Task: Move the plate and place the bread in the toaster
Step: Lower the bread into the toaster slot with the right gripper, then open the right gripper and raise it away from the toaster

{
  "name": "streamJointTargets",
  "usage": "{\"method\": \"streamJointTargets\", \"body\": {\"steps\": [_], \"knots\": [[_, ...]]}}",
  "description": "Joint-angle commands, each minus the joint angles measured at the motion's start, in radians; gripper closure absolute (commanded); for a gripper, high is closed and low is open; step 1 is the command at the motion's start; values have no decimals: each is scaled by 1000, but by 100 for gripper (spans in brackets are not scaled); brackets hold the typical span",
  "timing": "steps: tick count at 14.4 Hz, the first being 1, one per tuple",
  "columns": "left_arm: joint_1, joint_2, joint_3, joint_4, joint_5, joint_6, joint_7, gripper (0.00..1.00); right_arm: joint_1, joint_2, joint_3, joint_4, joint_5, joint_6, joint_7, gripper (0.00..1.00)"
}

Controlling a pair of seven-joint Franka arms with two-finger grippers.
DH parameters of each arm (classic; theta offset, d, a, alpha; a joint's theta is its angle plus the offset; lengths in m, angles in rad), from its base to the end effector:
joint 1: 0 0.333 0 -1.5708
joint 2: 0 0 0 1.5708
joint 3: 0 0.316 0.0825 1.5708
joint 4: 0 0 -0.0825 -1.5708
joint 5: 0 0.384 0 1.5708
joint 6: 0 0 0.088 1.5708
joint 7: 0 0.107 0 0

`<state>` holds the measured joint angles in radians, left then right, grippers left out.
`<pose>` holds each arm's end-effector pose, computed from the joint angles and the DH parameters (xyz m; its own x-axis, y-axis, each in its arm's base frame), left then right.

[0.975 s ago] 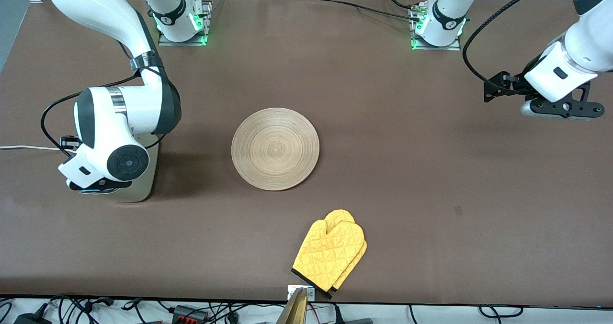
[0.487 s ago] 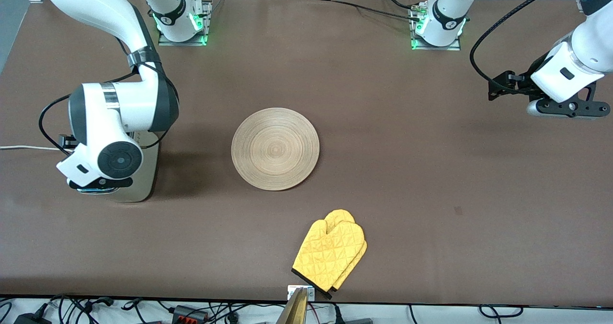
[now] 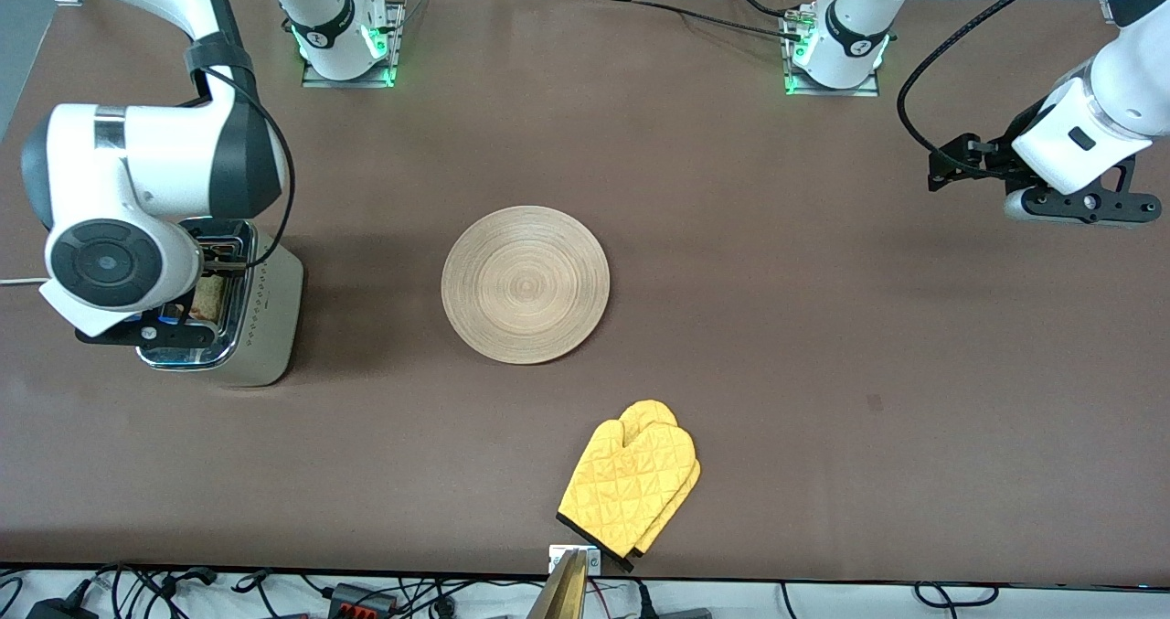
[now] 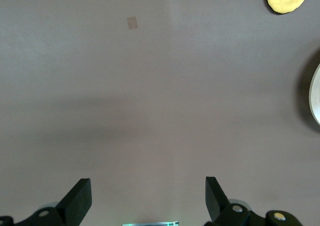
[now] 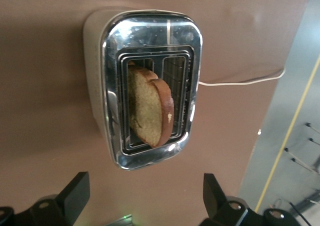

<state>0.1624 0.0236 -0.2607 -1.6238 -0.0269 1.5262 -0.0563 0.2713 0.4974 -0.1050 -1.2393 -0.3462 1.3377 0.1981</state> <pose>0.5505 -0.0557 0.5835 0.9916 -0.0431 -0.1217 -0.0403 -0.9988 0.0261 0.6519 0.0818 0.4673 0.9520 -0.1089 -0.2862 0.0319 -0.8942 0.4465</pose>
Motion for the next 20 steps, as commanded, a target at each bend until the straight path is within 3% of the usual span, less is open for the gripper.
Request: {"method": "streamJointTargets", "body": {"steps": [1, 4, 10, 15, 17, 19, 20], "knots": [[6, 12, -2, 32, -14, 15, 3, 0, -15, -7, 2, 46, 85, 24, 4, 0], [17, 13, 6, 30, -10, 55, 6, 0, -44, -8, 2, 69, 238, 37, 9, 0], [32, 21, 8, 29, -2, 86, -2, 0, -87, -33, 2, 70, 352, 110, 11, 0], [32, 21, 4, 32, -1, 86, -5, 0, -156, -51, 5, 98, 395, 196, -14, 0], [35, 24, 9, 32, -1, 89, -5, 0, -236, -86, 40, 98, 395, 198, -16, 0], [40, 27, 9, 33, -2, 89, -7, 0, -315, -100, 128, 84, 394, 201, -48, 0], [39, 33, 8, 38, -2, 89, -7, 0, -334, -123, 134, 58, 394, 209, -67, 0]]}}
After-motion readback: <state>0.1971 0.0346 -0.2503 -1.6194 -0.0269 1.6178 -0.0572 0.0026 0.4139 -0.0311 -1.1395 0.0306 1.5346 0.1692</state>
